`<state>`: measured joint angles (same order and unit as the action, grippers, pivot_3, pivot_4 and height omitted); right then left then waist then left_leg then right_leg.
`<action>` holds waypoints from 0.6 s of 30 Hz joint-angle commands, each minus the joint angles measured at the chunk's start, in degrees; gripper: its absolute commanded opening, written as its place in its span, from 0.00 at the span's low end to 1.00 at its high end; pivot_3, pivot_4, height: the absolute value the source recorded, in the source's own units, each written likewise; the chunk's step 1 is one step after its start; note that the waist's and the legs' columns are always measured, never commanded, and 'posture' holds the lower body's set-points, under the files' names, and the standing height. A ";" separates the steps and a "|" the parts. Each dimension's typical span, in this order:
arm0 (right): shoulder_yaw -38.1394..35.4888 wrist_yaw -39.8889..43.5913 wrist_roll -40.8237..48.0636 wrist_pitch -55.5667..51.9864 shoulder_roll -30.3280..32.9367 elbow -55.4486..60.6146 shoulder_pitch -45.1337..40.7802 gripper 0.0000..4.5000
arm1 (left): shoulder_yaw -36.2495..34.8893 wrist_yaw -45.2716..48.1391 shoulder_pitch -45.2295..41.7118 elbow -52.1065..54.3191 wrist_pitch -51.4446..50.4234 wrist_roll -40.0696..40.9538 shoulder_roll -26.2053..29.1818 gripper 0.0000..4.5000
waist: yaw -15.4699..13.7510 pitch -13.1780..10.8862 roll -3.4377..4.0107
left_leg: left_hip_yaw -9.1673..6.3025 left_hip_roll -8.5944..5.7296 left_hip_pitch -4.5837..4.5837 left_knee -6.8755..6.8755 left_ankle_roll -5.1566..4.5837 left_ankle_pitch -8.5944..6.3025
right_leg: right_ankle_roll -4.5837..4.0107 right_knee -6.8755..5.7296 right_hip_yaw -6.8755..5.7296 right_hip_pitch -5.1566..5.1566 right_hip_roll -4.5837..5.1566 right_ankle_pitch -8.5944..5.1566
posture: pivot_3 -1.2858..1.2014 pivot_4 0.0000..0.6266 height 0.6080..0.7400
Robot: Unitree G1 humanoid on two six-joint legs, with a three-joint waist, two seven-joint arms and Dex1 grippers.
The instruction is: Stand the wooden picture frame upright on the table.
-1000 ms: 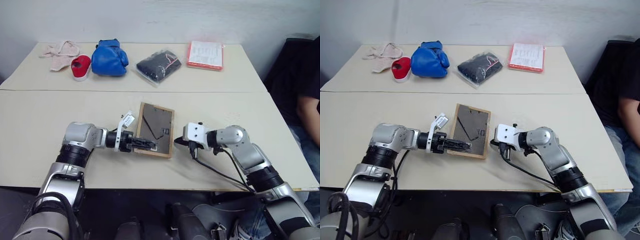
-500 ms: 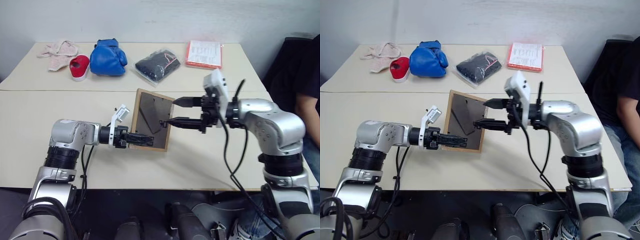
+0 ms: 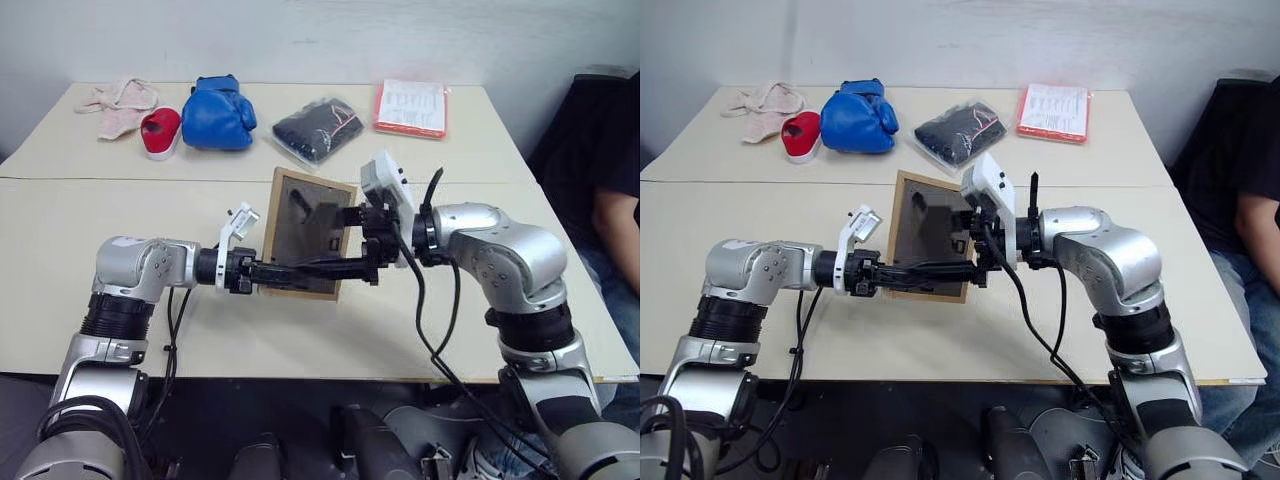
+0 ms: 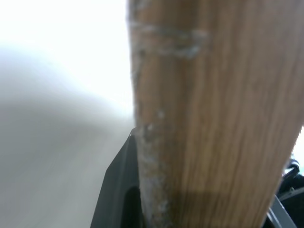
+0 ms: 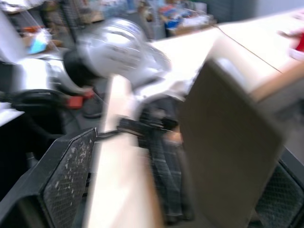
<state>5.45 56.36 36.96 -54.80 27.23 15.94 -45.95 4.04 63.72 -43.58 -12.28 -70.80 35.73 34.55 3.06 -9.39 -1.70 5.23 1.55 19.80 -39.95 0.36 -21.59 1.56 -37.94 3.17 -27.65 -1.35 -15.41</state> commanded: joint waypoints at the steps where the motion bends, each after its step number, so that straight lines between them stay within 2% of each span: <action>1: -2.93 -1.85 -4.36 4.81 6.40 2.38 2.23 1.00 | -0.71 -0.01 -1.37 -0.29 1.22 0.17 0.61 0.24 | -0.10 0.00 0.00 | 0.00 -0.01 0.00 0.00 -0.03 -0.01 | 0.00 0.01 0.00 0.01 0.01 0.00 | 0.52 0.24 1.00; 2: -2.61 -2.13 -7.01 7.59 8.63 1.85 3.15 1.00 | -0.70 -0.03 -1.35 -0.13 1.15 0.32 0.73 0.24 | -0.10 0.00 -0.01 | 0.00 -0.02 0.01 0.00 -0.04 -0.02 | 0.00 0.06 0.00 0.01 0.01 0.00 | 0.52 0.24 1.00; 4: -0.98 -0.47 -15.94 20.70 14.97 0.05 7.03 1.00 | -0.72 0.07 -1.28 0.64 0.63 0.89 1.06 0.24 | -0.21 -0.01 -0.03 | 0.00 -0.04 0.07 0.00 -0.06 -0.03 | 0.02 0.09 0.00 -0.01 0.01 0.01 | 0.52 0.24 1.00; 6: 0.79 0.58 -26.03 40.11 20.24 -3.19 11.58 1.00 | -0.68 0.17 -1.24 1.24 0.28 1.28 1.42 0.24 | -0.29 -0.02 -0.04 | -0.02 -0.06 0.19 0.00 -0.10 -0.05 | 0.09 0.20 0.00 -0.04 -0.02 0.04 | 0.52 0.24 1.00; 8: 1.59 -2.46 -33.91 58.96 21.35 -8.32 13.73 1.00 | -0.57 0.19 -1.31 1.44 0.09 1.43 1.66 0.24 | -0.09 -0.04 -0.07 | -0.01 -0.08 0.23 0.00 -0.13 -0.07 | 0.15 0.27 0.02 -0.06 -0.03 0.06 | 0.52 0.24 1.00; 9: 2.01 -7.24 -39.49 71.62 21.01 -12.25 13.70 1.00 | -0.39 0.23 -1.43 1.52 0.05 1.44 1.79 0.24 | 0.24 -0.04 -0.07 | 0.04 -0.08 0.23 0.00 -0.14 -0.07 | 0.20 0.27 0.07 -0.06 -0.05 0.09 | 0.52 0.24 1.00; 12: 4.13 -21.88 -57.30 100.61 20.65 -22.75 10.86 1.00 | -0.30 0.19 -2.15 1.38 -0.38 1.62 1.85 0.24 | 0.93 -0.06 -0.10 | 0.20 -0.08 0.15 -0.03 -0.11 -0.05 | 0.23 0.17 0.23 -0.06 -0.09 0.11 | 0.52 0.24 1.00; 14: 5.91 -32.76 -68.55 109.64 18.51 -29.01 7.22 1.00 | -0.40 0.41 -2.87 1.72 -1.25 2.16 1.88 0.24 | 1.41 -0.07 -0.10 | 0.20 -0.08 0.08 -0.03 -0.05 -0.01 | 0.23 0.11 0.25 -0.06 -0.10 0.11 | 0.52 0.24 1.00; 18: 9.59 -53.09 -85.81 113.87 12.77 -37.33 -1.00 1.00 | -0.05 1.48 -3.53 3.34 -3.07 3.44 2.22 0.24 | 2.02 -0.07 -0.10 | 0.24 -0.05 0.03 -0.01 0.01 0.02 | 0.15 -0.01 0.31 -0.09 -0.14 0.07 | 0.52 0.24 1.00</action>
<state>15.02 10.15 -44.54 57.60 40.54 -20.68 -44.92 4.96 63.68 -45.52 -11.51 -73.51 36.89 36.25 5.07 -9.46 -1.80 5.49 1.51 19.80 -39.96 0.39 -21.57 1.67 -38.00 3.47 -27.74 -1.50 -15.37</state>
